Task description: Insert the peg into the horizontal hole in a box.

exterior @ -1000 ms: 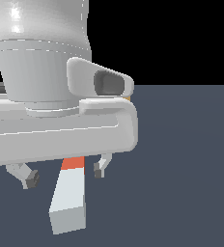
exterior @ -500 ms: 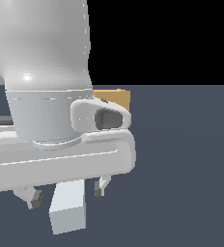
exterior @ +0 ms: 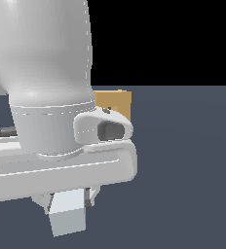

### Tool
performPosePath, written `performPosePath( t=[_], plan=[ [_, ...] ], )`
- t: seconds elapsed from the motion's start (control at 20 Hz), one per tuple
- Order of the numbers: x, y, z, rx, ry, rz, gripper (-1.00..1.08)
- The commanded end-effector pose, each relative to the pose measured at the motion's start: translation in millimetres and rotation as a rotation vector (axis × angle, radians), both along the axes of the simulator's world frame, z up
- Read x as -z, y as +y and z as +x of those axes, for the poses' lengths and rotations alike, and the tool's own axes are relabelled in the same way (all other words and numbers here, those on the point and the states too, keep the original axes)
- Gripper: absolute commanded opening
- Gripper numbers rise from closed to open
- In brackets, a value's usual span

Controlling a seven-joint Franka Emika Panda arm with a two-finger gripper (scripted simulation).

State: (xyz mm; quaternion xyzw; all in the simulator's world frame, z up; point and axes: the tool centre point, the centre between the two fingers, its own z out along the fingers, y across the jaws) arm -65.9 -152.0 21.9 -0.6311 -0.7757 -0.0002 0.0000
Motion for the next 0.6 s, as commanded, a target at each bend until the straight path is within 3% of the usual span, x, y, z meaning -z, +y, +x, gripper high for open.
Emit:
performPosePath(
  t=[0.0, 0.55],
  plan=[
    [0, 0, 0, 0.0, 0.0, 0.0, -1.0],
    [-2, 13, 4, -0.001, 0.0, 0.0, -1.0]
  ],
)
